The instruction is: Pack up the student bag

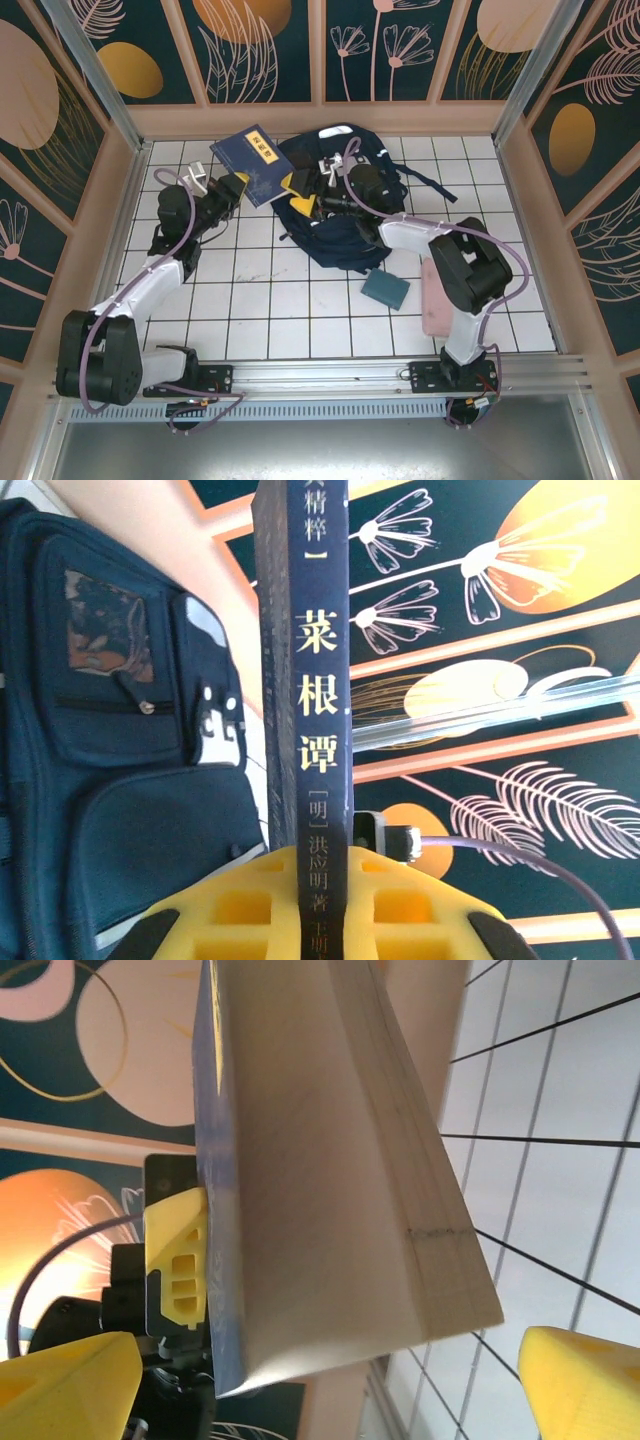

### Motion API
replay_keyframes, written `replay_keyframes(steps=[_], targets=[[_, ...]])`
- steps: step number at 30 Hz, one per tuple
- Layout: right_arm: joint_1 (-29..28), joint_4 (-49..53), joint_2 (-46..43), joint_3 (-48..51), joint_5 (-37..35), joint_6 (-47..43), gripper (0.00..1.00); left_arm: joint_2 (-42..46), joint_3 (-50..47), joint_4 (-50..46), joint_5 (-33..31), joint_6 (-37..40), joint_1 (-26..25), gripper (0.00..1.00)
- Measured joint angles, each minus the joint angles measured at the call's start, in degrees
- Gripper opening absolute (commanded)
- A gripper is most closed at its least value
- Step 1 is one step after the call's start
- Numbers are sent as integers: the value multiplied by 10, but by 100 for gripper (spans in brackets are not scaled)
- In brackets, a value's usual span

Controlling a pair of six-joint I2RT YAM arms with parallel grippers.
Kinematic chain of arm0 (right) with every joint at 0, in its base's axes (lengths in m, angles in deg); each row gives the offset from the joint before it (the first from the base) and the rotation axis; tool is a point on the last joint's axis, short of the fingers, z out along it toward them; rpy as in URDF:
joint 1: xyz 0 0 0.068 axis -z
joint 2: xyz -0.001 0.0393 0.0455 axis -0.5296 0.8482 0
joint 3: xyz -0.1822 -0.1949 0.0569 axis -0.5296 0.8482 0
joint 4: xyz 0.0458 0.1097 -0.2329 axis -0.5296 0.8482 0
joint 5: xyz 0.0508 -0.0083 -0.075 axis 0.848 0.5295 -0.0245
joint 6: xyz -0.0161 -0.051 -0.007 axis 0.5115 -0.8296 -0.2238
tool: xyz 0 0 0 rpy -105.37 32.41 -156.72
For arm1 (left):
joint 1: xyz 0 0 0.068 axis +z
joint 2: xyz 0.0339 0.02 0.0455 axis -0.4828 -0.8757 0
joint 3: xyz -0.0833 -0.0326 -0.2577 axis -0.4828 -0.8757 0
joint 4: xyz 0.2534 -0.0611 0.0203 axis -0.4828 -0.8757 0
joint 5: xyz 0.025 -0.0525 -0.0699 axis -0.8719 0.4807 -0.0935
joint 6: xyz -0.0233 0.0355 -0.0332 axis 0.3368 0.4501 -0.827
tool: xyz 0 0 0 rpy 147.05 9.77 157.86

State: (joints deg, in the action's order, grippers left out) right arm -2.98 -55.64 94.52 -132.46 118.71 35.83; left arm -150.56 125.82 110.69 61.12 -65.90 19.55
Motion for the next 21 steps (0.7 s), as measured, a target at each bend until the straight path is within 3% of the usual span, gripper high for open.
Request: replay_keyframes(steps=[5, 16, 18, 20, 21], targets=[[-6, -43, 39, -30, -7, 56, 76, -20, 5, 33, -14, -33, -11, 4], [-17, -63, 55, -64, -57, 106, 27, -30, 13, 46, -34, -50, -23, 12], [-16, -63, 47, -54, -69, 106, 19, -31, 14, 40, -38, -47, -23, 18], [-14, -63, 35, -37, -79, 101, 11, -31, 14, 33, -39, -42, -23, 31], [-12, -62, 27, -26, -86, 98, 8, -31, 14, 30, -40, -39, -24, 44]])
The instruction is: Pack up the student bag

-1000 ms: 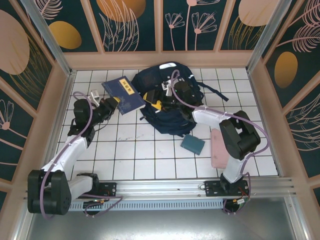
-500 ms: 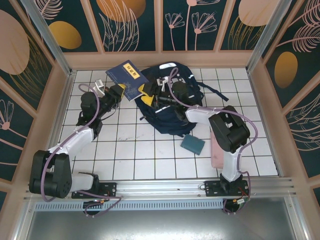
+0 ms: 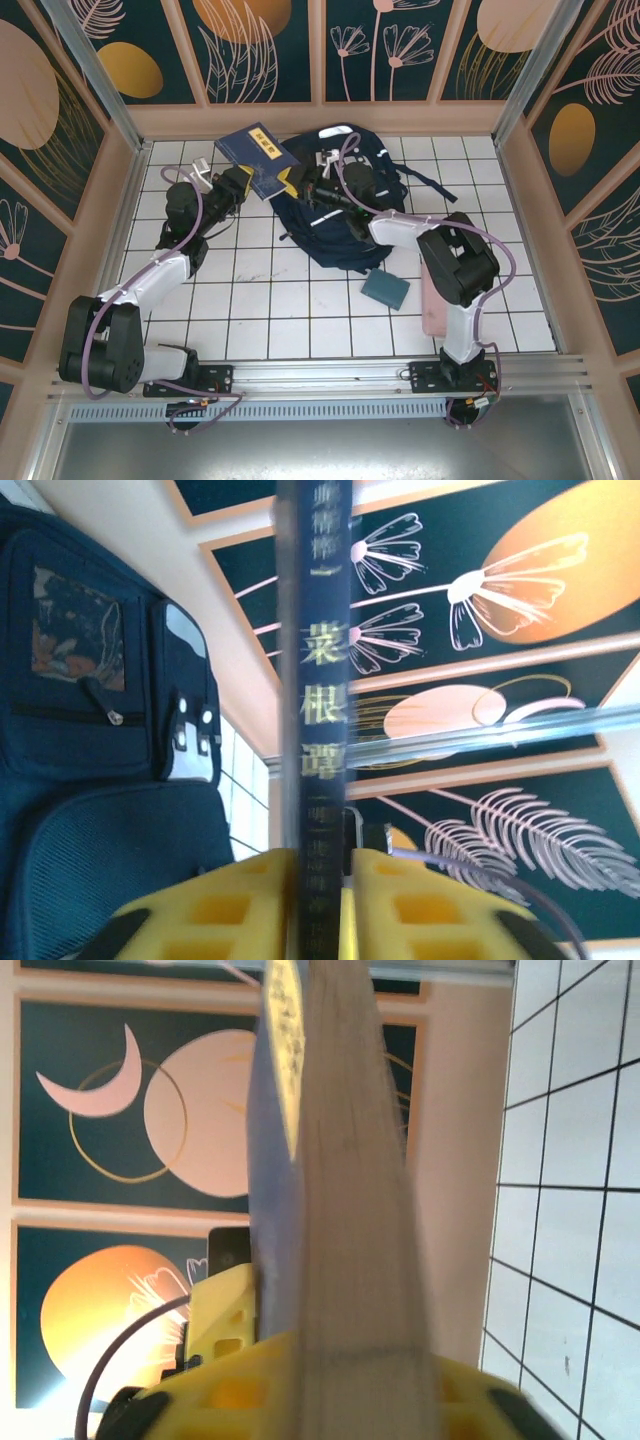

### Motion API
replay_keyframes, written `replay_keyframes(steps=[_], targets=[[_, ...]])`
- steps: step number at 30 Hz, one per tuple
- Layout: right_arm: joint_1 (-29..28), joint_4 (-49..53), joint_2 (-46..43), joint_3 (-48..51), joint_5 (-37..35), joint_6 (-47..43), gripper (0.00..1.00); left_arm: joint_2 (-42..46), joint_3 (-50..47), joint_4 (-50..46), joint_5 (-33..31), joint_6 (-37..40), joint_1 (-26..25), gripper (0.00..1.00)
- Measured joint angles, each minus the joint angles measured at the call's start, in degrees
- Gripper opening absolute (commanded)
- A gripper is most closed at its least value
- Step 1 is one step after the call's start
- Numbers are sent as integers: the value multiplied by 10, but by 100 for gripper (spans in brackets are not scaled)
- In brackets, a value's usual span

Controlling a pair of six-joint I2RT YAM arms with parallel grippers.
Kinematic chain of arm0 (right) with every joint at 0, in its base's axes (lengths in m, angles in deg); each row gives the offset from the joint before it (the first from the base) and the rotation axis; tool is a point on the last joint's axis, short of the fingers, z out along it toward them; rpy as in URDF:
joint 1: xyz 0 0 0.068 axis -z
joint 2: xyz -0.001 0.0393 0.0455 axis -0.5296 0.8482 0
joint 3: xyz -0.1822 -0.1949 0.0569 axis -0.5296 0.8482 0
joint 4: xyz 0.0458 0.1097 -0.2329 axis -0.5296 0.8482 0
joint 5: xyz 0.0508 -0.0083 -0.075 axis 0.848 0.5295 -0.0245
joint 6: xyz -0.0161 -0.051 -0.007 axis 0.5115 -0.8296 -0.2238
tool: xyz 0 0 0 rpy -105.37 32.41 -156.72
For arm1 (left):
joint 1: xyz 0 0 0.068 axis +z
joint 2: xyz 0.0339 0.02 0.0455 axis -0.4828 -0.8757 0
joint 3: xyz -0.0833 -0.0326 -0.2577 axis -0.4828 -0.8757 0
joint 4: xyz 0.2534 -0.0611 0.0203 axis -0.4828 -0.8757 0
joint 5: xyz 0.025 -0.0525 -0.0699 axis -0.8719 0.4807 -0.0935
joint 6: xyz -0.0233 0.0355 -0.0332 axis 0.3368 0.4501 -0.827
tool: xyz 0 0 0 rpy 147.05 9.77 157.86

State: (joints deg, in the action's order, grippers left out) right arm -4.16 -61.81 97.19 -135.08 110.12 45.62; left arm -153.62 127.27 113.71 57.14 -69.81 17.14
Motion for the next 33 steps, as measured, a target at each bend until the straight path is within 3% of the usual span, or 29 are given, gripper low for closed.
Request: replay_keyframes(steps=[1, 4, 10, 17, 21, 27, 33], targets=[[3, 7, -9, 10, -6, -5, 7, 0, 2, -6, -1, 6, -1, 56], [18, 52, -35, 26, -19, -38, 3, 0, 24, -55, -20, 39, -5, 70], [70, 180, -117, 66, -58, -151, 2, -13, 90, -178, -72, 150, -38, 78], [160, 339, -228, 83, -96, -283, 3, -105, 205, -308, -136, 285, -153, 78], [209, 432, -275, 83, -130, -343, 2, -191, 320, -388, -175, 369, -231, 75], [266, 530, -330, 99, -185, -383, 2, -348, 512, -510, -226, 484, -323, 70], [338, 582, -372, 130, -211, -388, 2, -461, 628, -626, -255, 559, -368, 64]])
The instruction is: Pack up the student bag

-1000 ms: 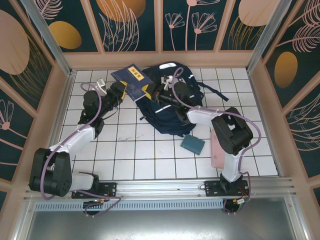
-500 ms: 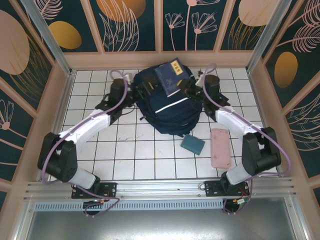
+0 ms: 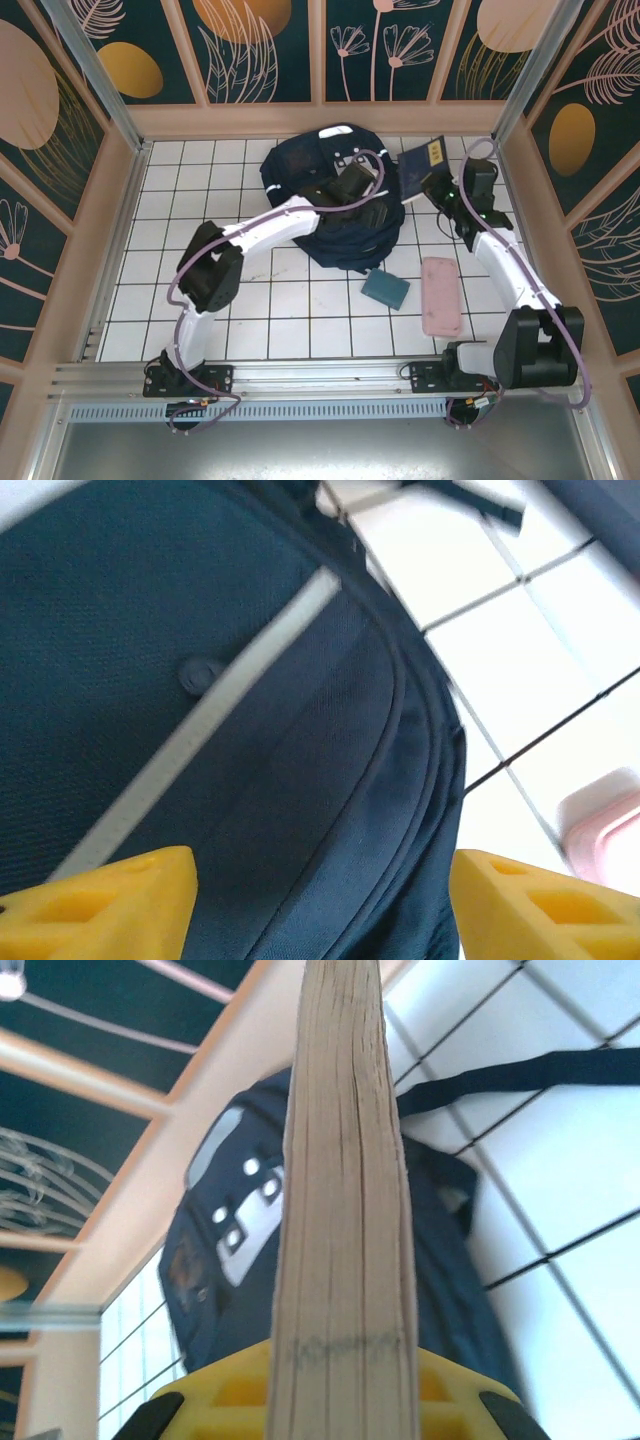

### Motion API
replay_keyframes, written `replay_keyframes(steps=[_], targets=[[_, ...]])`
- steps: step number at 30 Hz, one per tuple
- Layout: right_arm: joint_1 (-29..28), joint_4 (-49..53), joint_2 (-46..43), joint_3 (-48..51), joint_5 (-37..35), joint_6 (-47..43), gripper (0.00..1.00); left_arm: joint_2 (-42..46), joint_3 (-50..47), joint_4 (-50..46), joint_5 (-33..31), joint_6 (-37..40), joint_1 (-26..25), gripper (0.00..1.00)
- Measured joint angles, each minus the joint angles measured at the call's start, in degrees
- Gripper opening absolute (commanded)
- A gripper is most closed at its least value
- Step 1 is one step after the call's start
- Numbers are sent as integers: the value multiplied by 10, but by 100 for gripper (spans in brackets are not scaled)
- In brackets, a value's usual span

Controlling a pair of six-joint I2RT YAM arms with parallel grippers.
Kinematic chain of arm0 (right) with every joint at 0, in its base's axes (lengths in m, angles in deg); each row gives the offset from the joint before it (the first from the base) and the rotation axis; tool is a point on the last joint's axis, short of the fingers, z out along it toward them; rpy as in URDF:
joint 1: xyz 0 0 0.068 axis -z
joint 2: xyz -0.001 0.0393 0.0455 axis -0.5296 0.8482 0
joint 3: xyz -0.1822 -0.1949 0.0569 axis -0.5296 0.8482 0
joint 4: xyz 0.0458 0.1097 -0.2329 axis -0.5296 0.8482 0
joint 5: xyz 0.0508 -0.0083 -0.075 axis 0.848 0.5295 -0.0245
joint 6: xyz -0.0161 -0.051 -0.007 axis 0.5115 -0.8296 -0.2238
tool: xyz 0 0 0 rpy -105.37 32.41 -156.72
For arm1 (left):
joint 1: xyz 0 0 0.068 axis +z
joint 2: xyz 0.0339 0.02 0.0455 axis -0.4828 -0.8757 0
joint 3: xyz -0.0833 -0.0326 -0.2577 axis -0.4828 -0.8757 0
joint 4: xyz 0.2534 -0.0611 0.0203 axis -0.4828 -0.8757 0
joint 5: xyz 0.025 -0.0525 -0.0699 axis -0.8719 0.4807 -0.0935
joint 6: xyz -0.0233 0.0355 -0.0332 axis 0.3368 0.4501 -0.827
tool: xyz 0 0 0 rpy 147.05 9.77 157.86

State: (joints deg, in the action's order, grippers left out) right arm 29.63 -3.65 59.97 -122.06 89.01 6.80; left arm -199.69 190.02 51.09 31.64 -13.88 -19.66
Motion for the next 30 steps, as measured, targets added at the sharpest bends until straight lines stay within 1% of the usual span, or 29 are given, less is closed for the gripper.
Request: replay_keyframes(steps=[5, 9, 12, 13, 15, 17, 19, 23, 25, 30], targets=[[26, 17, -19, 18, -3, -2, 2, -35, 15, -42, -1, 50, -2, 62], [26, 18, -22, 24, 6, -2, 2, -52, 23, -49, -43, 76, -1, 58], [26, 18, -22, 29, 16, 3, 1, -64, 34, -51, -75, 94, -2, 57], [26, 18, -22, 30, 17, 4, 2, -66, 37, -53, -80, 98, -2, 55], [26, 18, -22, 30, 20, 5, 2, -70, 43, -55, -89, 107, -4, 47], [26, 18, -22, 30, 21, 5, 1, -72, 47, -57, -99, 115, -7, 33], [26, 18, -22, 31, 23, 5, 2, -72, 50, -58, -108, 123, -10, 22], [26, 25, -22, 32, 28, -2, 2, -72, 50, -54, -121, 144, -11, 5], [26, 40, -24, 32, 29, -12, 3, -66, 42, -42, -129, 155, -11, 0], [26, 91, -49, 32, 33, -49, 3, -24, 9, -9, -173, 166, -11, 0]])
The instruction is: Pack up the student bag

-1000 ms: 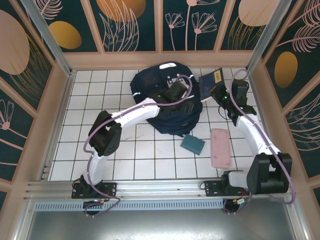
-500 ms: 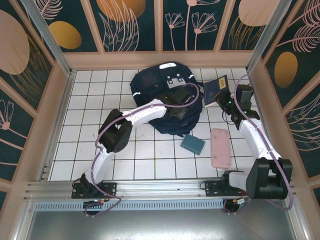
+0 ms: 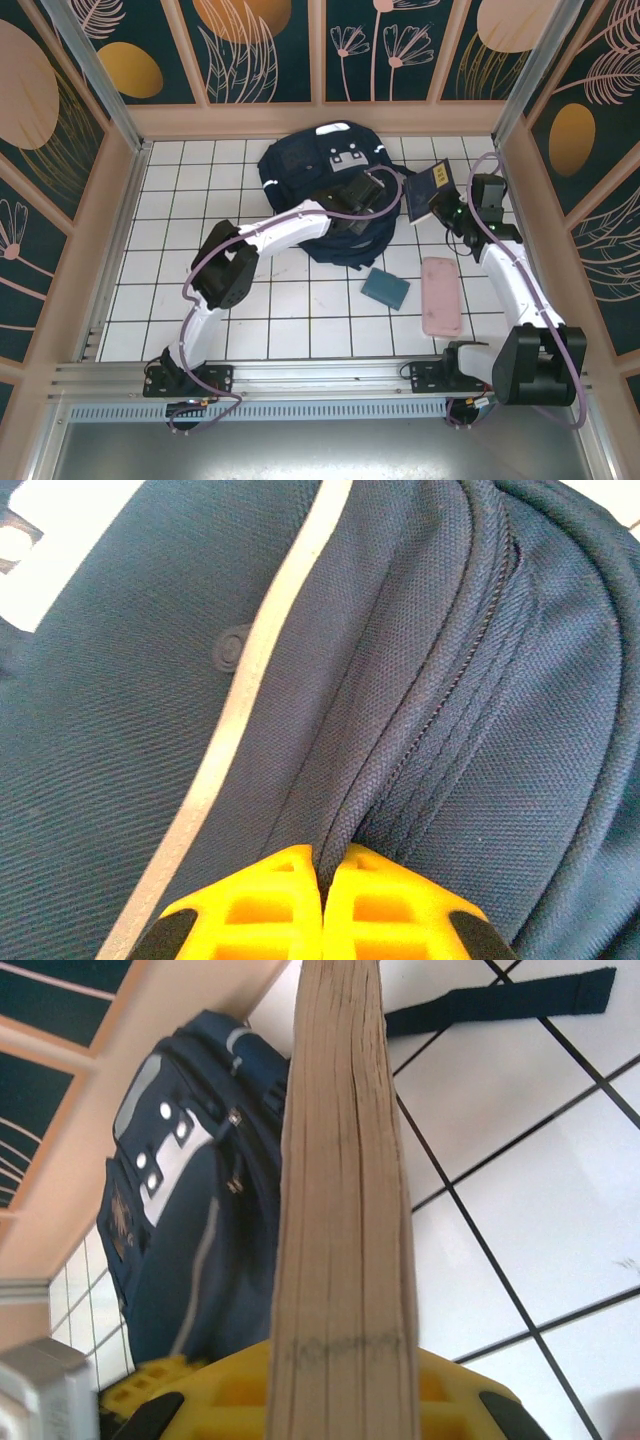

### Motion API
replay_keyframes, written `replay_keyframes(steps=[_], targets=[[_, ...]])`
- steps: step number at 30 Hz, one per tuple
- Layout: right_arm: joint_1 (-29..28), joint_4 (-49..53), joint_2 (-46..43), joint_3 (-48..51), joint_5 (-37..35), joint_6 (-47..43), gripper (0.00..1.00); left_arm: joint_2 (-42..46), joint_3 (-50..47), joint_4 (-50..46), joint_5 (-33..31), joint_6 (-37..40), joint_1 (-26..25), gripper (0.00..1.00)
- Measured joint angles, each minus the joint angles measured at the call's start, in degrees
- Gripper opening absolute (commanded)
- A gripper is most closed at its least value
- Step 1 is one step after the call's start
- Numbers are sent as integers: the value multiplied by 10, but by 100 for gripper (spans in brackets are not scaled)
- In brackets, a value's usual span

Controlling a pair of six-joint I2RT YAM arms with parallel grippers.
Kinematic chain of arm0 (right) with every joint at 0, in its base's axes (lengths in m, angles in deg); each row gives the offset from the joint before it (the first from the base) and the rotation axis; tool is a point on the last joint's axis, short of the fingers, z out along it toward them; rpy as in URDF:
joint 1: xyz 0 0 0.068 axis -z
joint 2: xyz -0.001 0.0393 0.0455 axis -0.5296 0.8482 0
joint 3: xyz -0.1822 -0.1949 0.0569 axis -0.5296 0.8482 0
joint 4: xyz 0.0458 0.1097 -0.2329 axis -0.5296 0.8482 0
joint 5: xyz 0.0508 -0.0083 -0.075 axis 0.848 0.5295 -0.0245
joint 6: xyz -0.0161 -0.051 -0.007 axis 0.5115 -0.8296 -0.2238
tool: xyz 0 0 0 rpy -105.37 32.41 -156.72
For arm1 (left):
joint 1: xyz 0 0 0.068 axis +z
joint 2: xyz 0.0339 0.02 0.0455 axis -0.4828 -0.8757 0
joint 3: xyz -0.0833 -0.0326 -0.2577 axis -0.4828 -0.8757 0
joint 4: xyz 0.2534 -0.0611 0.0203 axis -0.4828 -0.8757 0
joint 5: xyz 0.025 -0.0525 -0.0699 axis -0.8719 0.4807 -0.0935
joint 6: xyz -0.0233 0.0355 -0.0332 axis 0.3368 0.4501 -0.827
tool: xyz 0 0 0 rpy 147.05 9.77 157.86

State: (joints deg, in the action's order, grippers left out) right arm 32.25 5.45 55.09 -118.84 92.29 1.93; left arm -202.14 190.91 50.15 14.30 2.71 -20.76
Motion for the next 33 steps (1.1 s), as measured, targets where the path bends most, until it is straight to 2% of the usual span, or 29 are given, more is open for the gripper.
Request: replay_keyframes(steps=[7, 12, 20, 25, 33], targets=[[-5, 63, -23, 0, 64, -50, 4, 68, -11, 49, -83, -3, 6, 0], [-51, 61, -23, 0, 130, -57, 5, 81, -5, 65, -119, -12, 10, 0], [-121, -70, 19, 32, 198, 26, 5, 81, 6, 68, -137, -29, 10, 0], [-150, -177, 91, 34, 191, 96, 5, 83, 6, 69, -141, -39, 10, 0], [-209, -371, 251, 16, 93, 199, 3, 98, 9, 64, -153, -57, 10, 0]])
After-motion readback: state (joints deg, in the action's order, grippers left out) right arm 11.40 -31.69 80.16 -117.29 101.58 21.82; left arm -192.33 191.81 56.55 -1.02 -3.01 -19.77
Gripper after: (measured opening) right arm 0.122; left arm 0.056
